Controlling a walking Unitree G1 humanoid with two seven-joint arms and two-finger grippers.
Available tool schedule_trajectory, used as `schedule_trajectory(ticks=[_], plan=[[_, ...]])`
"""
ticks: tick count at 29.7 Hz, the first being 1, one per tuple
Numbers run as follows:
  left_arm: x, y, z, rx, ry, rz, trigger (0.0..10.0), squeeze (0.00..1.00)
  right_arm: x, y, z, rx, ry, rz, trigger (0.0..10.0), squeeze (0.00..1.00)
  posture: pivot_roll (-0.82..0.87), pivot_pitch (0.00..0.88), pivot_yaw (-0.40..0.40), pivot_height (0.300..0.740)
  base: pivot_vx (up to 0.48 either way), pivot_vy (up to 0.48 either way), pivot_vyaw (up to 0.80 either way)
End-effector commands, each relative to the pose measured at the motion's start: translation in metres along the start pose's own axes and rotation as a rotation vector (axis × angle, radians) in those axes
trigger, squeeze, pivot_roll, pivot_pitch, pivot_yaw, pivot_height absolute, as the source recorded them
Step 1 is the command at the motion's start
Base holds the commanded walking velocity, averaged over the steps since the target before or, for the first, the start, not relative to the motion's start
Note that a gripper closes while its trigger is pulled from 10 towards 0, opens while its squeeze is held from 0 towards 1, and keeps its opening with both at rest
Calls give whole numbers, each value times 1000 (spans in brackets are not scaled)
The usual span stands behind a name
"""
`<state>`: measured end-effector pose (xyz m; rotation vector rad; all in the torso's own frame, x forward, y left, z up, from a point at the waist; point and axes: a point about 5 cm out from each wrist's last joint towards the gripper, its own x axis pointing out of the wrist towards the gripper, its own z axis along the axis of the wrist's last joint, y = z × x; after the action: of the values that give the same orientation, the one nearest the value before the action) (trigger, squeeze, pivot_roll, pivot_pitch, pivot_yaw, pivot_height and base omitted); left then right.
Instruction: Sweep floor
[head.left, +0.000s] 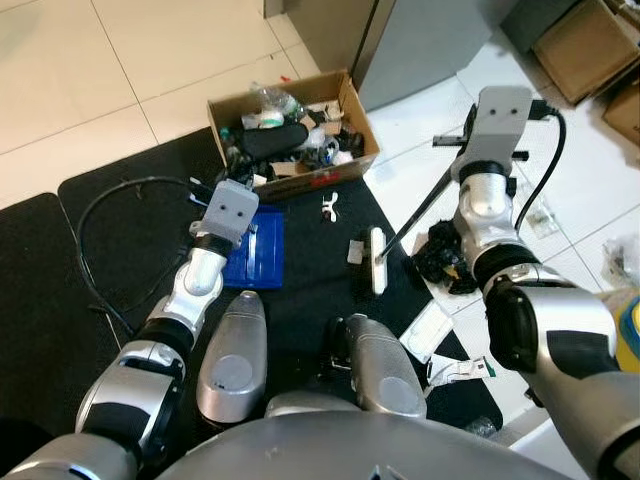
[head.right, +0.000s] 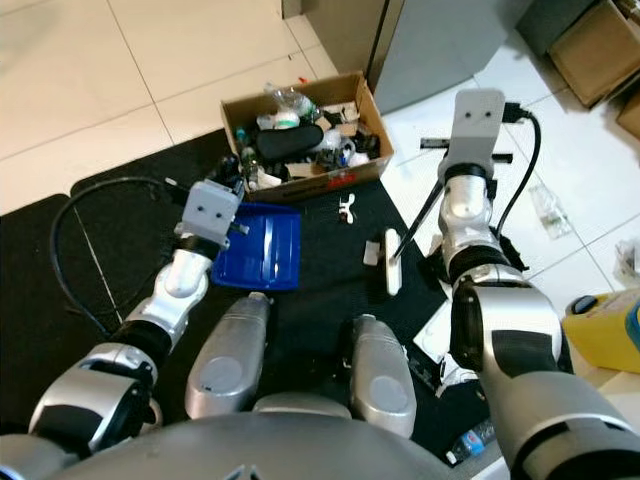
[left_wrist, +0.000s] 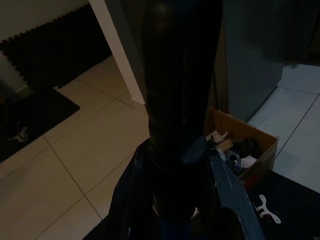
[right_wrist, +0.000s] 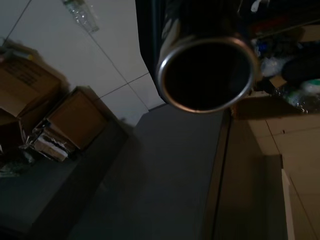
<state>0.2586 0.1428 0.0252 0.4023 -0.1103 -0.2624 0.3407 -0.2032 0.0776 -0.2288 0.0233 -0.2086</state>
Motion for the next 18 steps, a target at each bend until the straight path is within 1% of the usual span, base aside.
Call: schedule_trajectory(ticks=[1, 2, 4, 5, 10, 13, 16, 18], plan=[[-19, -4, -20, 25, 114, -43, 10000, 0, -1, 1, -9, -105, 76, 40, 10000, 0, 344, 198, -110, 740, 0, 0, 0], [-19, -4, -20, 25, 114, -43, 10000, 0, -1, 1, -9, -105, 76, 40, 10000, 0, 344, 198, -110, 740, 0, 0, 0], [-20, -4, -20, 23, 113, -41, 10000, 0, -3, 4, -13, -141, 95, 68, 10000, 0, 343, 198, -114, 740, 0, 0, 0], [-21, -5, -20, 20, 114, -37, 10000, 0, -6, 9, -17, -158, 114, 106, 10000, 0, 341, 195, -116, 740, 0, 0, 0], [-22, -5, -20, 16, 118, -31, 10000, 0, -9, 15, -22, -163, 143, 148, 10000, 0, 338, 191, -120, 740, 0, 0, 0], [-23, -6, -20, 15, 119, -29, 10000, 0, -10, 16, -23, -155, 140, 150, 10000, 0, 335, 190, -123, 740, 0, 0, 0], [-23, -6, -20, 13, 121, -26, 10000, 0, -11, 16, -22, -159, 115, 131, 10000, 0, 338, 192, -125, 740, 0, 0, 0], [-23, -6, -20, 12, 121, -24, 10000, 0, -10, 14, -17, -150, 72, 90, 10000, 0, 343, 193, -125, 740, 0, 0, 0]])
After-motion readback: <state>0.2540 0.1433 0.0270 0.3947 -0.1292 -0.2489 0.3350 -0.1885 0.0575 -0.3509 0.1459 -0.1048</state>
